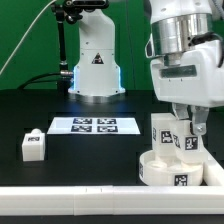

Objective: Assemble stool

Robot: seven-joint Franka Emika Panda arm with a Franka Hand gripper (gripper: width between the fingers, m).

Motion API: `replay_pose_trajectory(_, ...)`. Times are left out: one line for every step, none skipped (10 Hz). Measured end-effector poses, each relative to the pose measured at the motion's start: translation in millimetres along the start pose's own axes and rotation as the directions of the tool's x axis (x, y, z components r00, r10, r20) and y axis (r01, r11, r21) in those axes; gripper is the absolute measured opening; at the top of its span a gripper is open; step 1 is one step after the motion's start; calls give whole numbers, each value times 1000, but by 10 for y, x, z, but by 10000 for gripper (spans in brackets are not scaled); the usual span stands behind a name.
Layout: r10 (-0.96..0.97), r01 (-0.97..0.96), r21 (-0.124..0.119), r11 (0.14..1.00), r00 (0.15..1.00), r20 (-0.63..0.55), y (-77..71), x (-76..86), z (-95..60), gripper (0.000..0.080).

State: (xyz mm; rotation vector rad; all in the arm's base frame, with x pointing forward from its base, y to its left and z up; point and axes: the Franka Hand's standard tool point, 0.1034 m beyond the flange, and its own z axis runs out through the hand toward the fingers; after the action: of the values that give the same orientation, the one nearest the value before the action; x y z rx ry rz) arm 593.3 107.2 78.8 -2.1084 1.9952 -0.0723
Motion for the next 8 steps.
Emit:
replay_pose_trajectory(119,-119,1,993,993,7,4,-9,2,343)
replay_pose_trajectory(200,-200,0,980,980,12,11,-27,6,343)
replay_pose_trajectory(278,-278,-2,961,961,16,22,-48,20,343)
replay_pose_trajectory(325,-325,-4,946,946,18,30,-73,28,343)
replay_pose_trajectory(407,-407,-7,913,913,22,36,-84,32,343)
replay_pose_trajectory(459,-459,-9,888,888,23,38,-92,33,343)
replay_pose_trajectory(498,-498,-10,867,867,25,39,-94,34,343)
replay_pose_trajectory(589,-588,-16,808,808,30,47,-98,38,343)
